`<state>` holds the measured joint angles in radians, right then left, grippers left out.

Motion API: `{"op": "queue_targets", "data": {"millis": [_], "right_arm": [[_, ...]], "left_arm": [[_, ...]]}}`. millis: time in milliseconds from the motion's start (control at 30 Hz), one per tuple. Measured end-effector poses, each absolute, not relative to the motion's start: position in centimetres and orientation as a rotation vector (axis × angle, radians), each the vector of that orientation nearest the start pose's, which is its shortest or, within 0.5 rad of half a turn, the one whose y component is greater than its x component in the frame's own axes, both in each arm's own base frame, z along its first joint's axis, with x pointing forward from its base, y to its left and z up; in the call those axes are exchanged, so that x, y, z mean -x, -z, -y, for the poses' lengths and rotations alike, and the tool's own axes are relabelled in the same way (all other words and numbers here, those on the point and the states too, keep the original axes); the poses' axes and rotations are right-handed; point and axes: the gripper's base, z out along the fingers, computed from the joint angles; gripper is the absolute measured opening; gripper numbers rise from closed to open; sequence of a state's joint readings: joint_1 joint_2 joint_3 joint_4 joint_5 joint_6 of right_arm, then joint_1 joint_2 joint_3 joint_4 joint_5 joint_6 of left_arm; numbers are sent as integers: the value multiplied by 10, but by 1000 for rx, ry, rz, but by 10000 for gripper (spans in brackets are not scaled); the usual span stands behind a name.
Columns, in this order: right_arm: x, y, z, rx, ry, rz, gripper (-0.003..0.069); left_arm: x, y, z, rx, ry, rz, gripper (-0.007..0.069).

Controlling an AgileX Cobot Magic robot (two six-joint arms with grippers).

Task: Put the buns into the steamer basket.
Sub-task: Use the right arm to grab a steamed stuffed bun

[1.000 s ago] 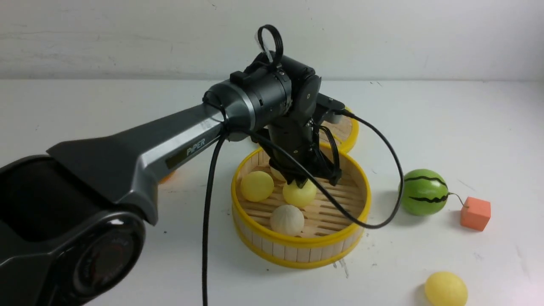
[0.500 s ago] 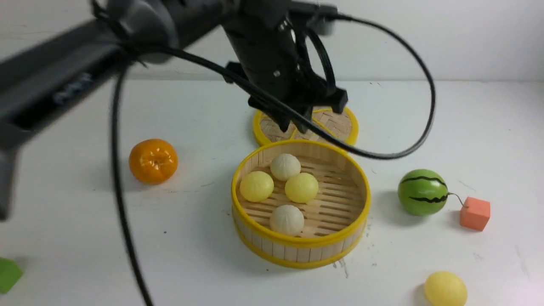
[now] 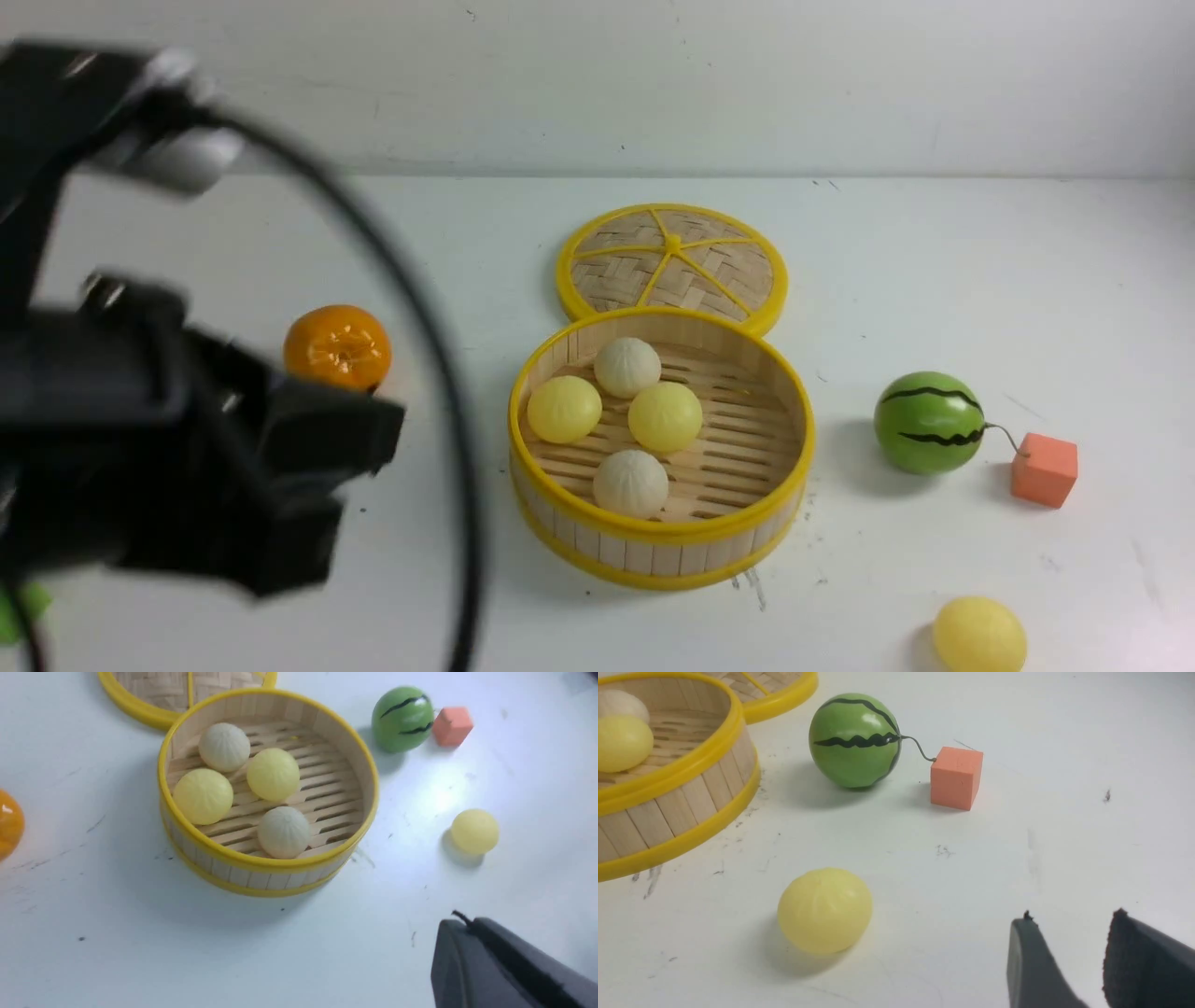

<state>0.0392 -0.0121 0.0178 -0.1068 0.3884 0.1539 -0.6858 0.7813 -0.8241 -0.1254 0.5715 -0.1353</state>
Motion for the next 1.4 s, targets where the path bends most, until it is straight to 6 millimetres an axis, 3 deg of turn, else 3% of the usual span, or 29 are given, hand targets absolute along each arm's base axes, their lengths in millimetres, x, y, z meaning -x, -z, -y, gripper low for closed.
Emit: {"op": "queue_targets", "data": {"millis": [33, 100, 133, 200, 400, 633, 867, 1000, 1033, 1167, 1200, 1267, 1400], "right_arm": [[-52, -173, 2, -43, -27, -1875, 241], [-52, -173, 2, -43, -27, -1875, 241], [-52, -173, 2, -43, -27, -1875, 241], [-52, -173, 2, -43, -27, -1875, 241], [-52, -174, 1, -55, -44, -1866, 241], [-56, -188, -5, -348, -410, -1659, 241], [-56, -200, -4, -471, -565, -1528, 241], [-53, -248, -14, -368, -602, -1725, 216], [-53, -248, -15, -357, -599, -1727, 216], [-78, -302, -31, 3, -457, -2184, 208], [-81, -300, -32, 15, -449, -2202, 207], [-115, -313, -42, 169, -368, -2442, 207], [-164, -304, -53, 241, -323, -2679, 207]], "left_arm": [[-103, -343, 92, -461, 690, -1959, -13], [-92, -333, 83, -417, 732, -1875, -13], [-84, -315, 75, -385, 755, -1833, -13], [-70, -296, 62, -334, 796, -1735, -13], [-52, -274, 47, -306, 827, -1648, -13], [-41, -241, 38, -302, 838, -1621, -13], [-43, -210, 41, -320, 812, -1724, -13], [-44, -193, 41, -333, 795, -1785, -13], [-44, -193, 41, -334, 794, -1787, -13], [-42, -186, 41, -352, 784, -1842, -13], [-42, -186, 41, -352, 784, -1842, -13], [-42, -185, 41, -358, 781, -1857, -13], [-42, -184, 42, -360, 780, -1862, -13]]}}
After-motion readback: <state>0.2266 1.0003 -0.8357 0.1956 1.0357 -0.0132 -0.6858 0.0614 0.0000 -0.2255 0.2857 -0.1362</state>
